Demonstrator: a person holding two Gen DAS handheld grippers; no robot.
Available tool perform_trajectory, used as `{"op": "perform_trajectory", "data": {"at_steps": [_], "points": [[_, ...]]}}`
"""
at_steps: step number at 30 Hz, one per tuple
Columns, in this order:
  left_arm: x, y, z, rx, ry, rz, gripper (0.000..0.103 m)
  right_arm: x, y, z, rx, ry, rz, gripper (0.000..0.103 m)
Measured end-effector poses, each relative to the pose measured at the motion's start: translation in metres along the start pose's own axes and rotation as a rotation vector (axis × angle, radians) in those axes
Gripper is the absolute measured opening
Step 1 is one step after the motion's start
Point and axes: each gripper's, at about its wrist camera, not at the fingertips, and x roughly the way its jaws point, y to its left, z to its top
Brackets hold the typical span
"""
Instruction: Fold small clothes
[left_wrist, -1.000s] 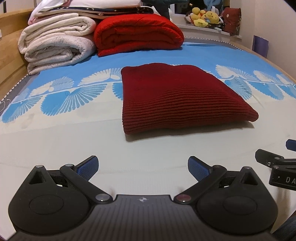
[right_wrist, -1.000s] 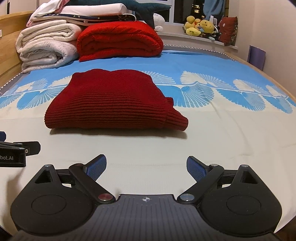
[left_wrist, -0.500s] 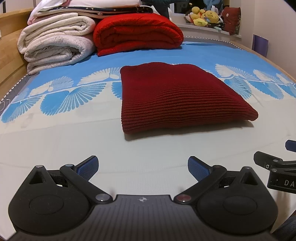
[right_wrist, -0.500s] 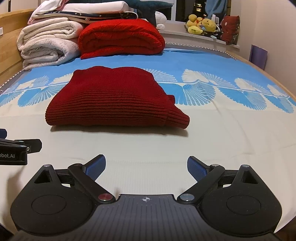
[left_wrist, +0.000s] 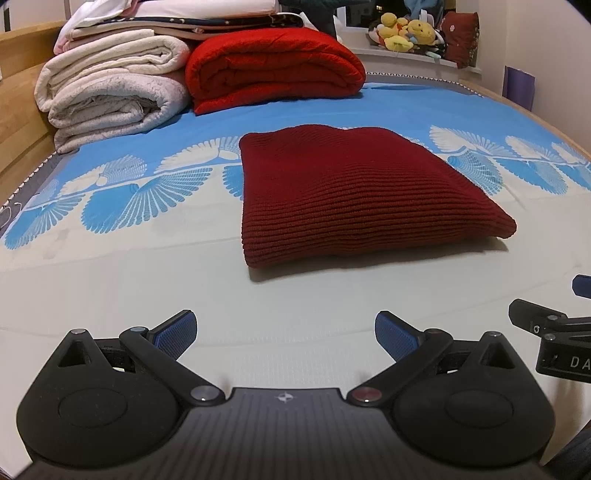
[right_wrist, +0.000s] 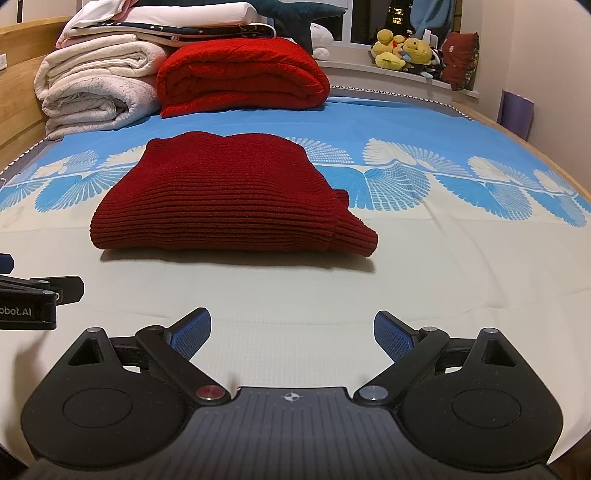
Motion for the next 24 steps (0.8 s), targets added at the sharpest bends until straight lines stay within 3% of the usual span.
{"op": "perform_trajectory", "data": {"at_steps": [24], "points": [[0.0019,0.0004,0.0007,0.008,0.001,-0.014,0.103,-0.0003,0.0000,0.0005,-0.002,0.001,-0.001,0.095]]}}
